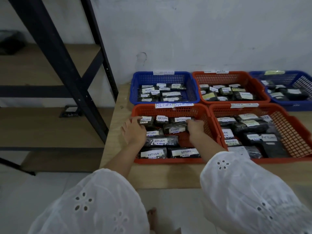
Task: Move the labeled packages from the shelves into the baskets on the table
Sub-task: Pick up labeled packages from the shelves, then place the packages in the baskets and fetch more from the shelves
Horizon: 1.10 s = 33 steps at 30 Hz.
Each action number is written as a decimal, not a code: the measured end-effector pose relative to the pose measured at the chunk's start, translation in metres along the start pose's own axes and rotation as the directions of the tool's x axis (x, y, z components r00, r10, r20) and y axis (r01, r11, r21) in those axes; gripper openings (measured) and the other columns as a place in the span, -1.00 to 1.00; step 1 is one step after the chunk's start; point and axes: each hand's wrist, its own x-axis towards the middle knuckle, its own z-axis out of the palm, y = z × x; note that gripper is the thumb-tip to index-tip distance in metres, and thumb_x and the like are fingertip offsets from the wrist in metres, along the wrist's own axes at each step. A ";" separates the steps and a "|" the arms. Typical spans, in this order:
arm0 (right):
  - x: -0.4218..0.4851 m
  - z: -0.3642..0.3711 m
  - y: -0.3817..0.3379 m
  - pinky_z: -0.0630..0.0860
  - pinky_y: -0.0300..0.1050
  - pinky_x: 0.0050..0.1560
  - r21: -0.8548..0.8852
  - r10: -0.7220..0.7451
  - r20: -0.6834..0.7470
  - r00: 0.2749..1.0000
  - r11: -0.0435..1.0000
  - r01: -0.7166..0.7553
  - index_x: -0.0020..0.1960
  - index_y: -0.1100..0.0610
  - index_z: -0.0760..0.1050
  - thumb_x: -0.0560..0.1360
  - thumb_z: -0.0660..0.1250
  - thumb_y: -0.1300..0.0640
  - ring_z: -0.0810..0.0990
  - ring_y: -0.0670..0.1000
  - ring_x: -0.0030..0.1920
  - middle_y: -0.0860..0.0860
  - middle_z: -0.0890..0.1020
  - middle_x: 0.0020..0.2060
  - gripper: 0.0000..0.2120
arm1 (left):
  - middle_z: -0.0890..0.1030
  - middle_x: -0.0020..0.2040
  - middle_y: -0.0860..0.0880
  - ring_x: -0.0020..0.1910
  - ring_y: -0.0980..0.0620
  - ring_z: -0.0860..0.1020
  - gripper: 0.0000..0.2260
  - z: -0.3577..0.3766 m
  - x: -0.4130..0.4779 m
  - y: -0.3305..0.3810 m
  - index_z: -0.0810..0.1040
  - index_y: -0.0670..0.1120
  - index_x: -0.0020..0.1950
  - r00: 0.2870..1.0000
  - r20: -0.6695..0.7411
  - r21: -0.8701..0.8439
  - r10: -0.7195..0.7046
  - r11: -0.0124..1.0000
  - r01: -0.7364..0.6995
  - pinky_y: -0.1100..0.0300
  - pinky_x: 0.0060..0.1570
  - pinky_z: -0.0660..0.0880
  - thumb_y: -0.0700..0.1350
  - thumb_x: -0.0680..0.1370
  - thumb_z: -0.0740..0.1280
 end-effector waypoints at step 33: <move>-0.358 0.226 0.164 0.23 0.12 0.38 -0.300 -0.435 0.578 0.690 0.673 0.676 0.47 -0.12 0.16 0.42 0.41 -0.09 0.25 0.12 0.41 -0.04 0.34 0.42 -0.28 | 0.52 0.11 0.00 0.13 0.11 0.46 -0.66 -0.264 -0.068 -0.348 0.44 0.02 0.22 0.977 0.146 -0.359 0.158 0.928 -0.097 0.22 0.15 0.35 -0.28 0.51 0.33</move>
